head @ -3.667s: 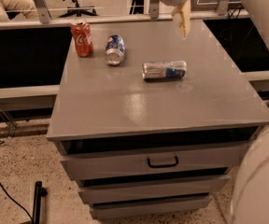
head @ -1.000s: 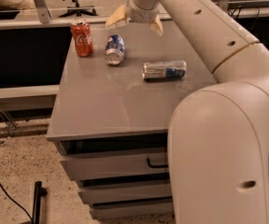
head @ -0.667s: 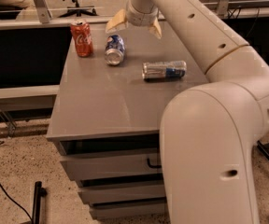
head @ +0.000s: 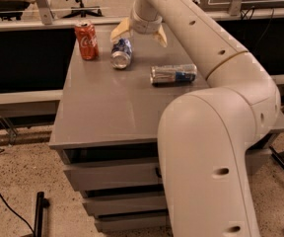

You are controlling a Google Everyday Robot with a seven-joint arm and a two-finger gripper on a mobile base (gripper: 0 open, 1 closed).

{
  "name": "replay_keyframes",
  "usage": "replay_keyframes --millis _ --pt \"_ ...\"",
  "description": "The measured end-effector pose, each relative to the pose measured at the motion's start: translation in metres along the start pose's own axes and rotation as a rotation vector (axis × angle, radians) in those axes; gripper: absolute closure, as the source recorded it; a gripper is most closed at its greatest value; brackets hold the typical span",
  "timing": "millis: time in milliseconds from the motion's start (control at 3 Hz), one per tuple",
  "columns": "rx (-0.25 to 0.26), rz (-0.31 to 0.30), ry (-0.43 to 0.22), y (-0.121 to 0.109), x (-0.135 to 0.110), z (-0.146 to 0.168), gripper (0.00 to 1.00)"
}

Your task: Pick pepsi can

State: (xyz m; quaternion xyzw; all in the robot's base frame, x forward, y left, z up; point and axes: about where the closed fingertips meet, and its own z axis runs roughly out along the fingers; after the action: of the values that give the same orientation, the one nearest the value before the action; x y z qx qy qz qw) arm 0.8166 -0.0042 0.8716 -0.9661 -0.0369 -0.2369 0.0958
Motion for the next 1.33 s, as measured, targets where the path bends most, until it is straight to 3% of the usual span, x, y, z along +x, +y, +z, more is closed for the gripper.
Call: replay_keyframes --millis 333,667,1000,1333 --pt "-0.003 -0.014 -0.023 -0.007 -0.005 0.01 0.0" --pt "-0.007 -0.03 -0.045 -0.015 -0.011 0.017 0.1" --pt "-0.009 -0.054 -0.066 -0.024 -0.018 0.023 0.25" --pt "-0.007 -0.072 -0.075 -0.032 -0.023 0.021 0.48"
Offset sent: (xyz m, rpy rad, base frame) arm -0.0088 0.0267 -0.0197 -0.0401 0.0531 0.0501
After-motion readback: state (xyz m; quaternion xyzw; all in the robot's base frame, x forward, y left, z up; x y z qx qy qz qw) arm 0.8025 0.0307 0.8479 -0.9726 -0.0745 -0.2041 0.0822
